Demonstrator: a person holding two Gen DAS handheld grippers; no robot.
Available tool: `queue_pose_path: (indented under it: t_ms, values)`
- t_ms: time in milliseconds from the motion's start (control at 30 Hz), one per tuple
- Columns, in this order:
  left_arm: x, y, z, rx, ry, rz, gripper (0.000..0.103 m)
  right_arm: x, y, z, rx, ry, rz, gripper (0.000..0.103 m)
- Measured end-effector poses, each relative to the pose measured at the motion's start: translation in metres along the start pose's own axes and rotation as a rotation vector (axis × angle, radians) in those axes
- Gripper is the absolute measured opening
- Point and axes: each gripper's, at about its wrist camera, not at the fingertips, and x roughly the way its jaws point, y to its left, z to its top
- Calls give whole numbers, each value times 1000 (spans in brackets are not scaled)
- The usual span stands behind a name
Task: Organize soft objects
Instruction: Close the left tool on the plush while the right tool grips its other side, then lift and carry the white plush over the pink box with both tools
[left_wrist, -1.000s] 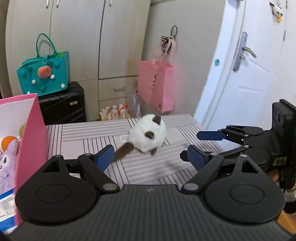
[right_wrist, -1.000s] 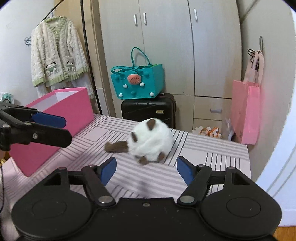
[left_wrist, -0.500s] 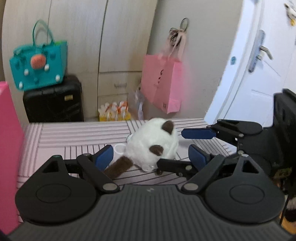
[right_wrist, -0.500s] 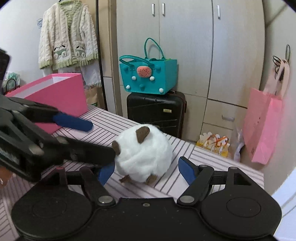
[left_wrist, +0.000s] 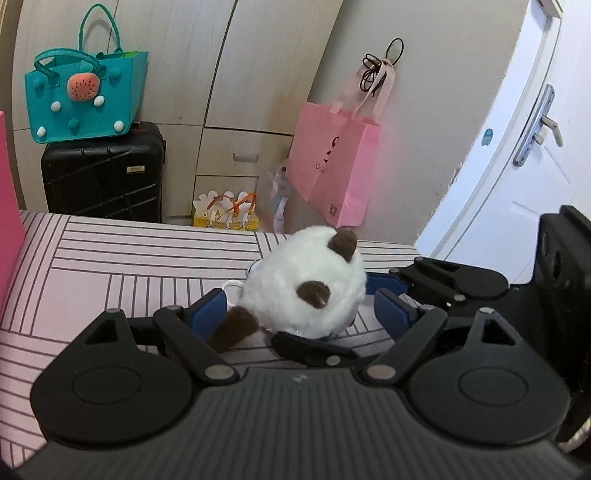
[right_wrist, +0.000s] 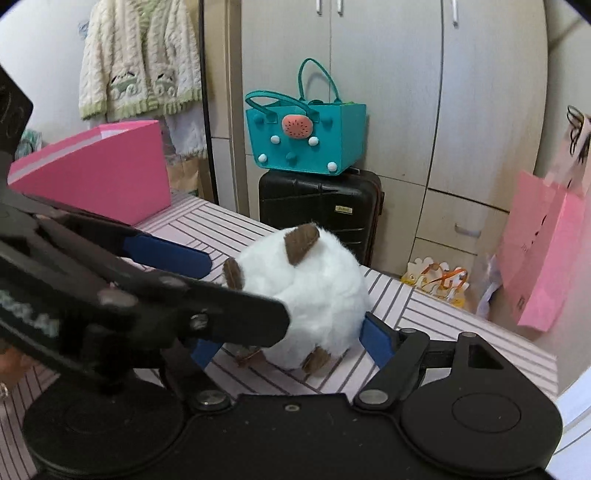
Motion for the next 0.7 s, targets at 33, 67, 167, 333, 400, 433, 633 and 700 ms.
queue_pose_path:
  t_ms: [33, 67, 167, 333, 400, 433, 633, 700]
  values:
    - [2, 2, -1, -19, 7, -3, 82, 0, 1, -1, 3, -6, 3, 79]
    - [4, 4, -2, -54, 21, -15, 79, 0, 1, -2, -1, -9, 4, 78]
    - [3, 4, -6, -64, 15, -2, 67, 0, 2, -2, 6, -4, -1, 77]
    - [-4, 4, -4, -41, 36, -20, 43, -4, 5, -3, 7, -10, -15, 69]
    - [-11, 5, -4, -45, 35, -21, 42, -7, 7, -4, 32, -12, -3, 67]
    - [-14, 5, -5, -37, 28, -22, 42, -9, 9, -4, 38, -13, -1, 65]
    - [-32, 2, -12, 14, 29, -20, 41, -21, 27, -7, 17, -20, -20, 61]
    - [-39, 0, -14, 31, 30, -20, 41, -26, 33, -8, 13, -29, -30, 61]
